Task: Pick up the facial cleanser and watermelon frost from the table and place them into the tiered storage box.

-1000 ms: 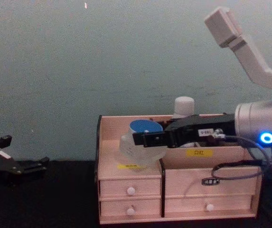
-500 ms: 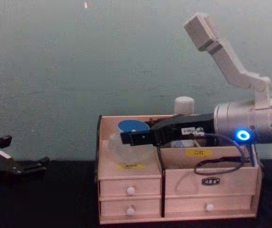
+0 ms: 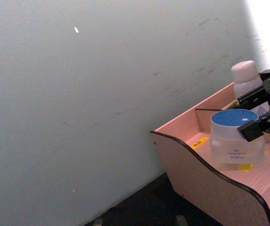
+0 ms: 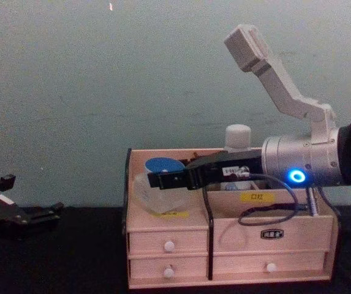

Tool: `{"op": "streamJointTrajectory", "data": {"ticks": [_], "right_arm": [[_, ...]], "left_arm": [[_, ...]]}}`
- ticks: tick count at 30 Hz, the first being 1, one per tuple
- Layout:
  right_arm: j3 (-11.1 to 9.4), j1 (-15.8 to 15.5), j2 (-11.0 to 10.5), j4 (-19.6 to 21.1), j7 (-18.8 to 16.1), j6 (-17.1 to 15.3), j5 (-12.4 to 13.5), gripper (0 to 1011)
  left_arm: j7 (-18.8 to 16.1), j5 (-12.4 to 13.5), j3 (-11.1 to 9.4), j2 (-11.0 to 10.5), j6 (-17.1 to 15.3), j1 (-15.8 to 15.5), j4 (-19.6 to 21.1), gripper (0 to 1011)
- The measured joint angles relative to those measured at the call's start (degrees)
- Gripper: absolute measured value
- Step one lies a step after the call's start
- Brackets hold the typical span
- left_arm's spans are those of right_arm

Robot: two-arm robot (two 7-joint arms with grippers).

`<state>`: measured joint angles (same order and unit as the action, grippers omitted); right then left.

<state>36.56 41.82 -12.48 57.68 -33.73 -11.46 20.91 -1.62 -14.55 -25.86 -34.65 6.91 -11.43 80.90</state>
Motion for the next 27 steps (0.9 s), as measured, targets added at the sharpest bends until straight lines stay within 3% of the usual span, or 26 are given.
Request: {"op": "streamJointTrajectory", "data": {"ticks": [18,27], "right_arm": [[-1.04,1.38,2.33,-4.14,0.36,-0.1,-1.13,721],[-1.04,1.36,2.26,-4.05,0.41,-0.19,-1.14,721]], "left_arm": [[0.0,0.0,0.0,0.0,0.0,0.0,0.0,1001],[0.0,0.0,0.0,0.0,0.0,0.0,0.0,1001]]}}
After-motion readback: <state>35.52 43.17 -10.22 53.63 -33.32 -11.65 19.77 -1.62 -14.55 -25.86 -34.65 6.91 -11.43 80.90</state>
